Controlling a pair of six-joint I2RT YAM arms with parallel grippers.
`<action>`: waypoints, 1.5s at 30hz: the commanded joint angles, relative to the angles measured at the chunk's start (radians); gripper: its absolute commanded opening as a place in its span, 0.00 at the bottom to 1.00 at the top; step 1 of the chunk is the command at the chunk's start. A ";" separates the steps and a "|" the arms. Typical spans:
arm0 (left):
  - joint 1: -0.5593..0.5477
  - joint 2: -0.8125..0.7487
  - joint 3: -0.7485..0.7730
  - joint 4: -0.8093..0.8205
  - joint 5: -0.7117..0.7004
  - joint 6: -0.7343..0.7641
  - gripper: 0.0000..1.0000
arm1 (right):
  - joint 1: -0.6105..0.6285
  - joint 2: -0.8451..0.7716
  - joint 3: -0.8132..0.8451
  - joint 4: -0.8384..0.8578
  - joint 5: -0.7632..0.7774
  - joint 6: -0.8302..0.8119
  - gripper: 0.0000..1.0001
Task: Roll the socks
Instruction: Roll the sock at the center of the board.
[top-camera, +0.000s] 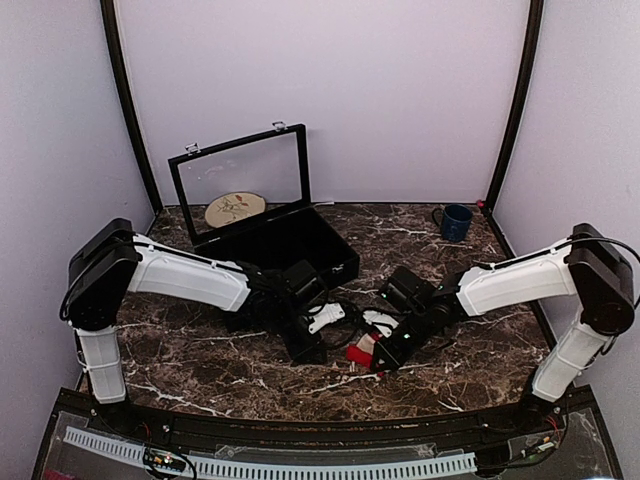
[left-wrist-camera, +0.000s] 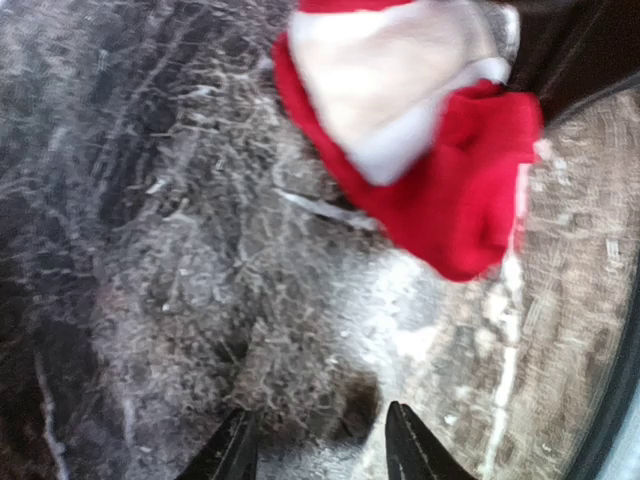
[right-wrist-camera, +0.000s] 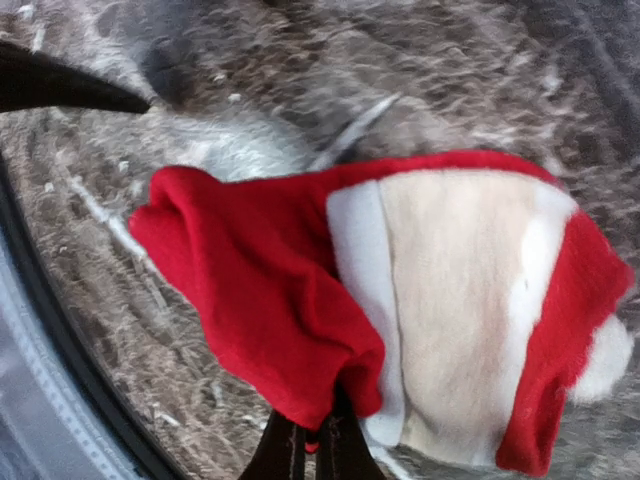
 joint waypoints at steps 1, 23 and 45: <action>-0.070 -0.071 -0.067 0.162 -0.220 0.008 0.47 | -0.028 0.041 0.021 -0.030 -0.123 0.021 0.00; -0.211 -0.244 -0.351 0.624 -0.294 0.351 0.49 | -0.125 0.108 0.024 -0.037 -0.360 0.063 0.00; -0.280 -0.086 -0.302 0.736 -0.389 0.745 0.47 | -0.143 0.125 -0.014 -0.010 -0.471 0.112 0.00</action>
